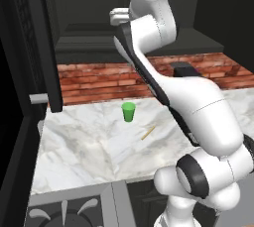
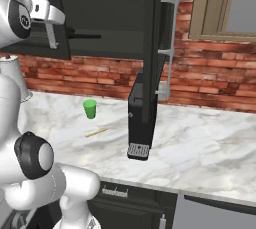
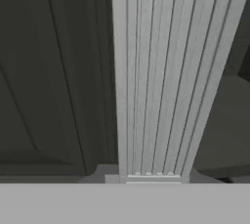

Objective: Pick the pan from the cabinet and place it on the stove. Then turn on the stove burner for the pan.

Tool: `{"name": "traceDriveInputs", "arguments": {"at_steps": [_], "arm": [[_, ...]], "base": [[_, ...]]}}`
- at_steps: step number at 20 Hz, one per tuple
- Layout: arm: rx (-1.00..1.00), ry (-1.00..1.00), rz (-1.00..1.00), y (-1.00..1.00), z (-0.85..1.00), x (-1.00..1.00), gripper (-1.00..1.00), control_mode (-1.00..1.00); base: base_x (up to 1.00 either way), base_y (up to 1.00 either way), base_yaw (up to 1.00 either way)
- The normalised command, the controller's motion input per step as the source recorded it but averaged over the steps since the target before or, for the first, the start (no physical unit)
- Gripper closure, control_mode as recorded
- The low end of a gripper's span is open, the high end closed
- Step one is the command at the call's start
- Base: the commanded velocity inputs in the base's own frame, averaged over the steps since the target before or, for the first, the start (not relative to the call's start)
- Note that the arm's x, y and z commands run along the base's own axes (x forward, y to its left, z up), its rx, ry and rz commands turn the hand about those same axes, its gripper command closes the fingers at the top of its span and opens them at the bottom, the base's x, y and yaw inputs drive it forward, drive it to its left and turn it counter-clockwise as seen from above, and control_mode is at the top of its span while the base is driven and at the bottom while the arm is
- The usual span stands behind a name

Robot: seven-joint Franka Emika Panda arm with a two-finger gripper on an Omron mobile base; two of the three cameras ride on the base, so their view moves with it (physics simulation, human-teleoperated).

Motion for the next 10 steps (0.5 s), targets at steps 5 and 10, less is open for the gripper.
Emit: {"name": "traceDriveInputs", "arguments": {"at_steps": [5,10], "arm": [[0.0,-0.02,0.01,0.45,0.1,-0.81,1.0,-1.0],[0.0,0.0,0.01,0.59,0.03,-0.73,1.0,-1.0]], "base": [[0.0,0.0,0.0],[0.0,0.0,0.0]]}}
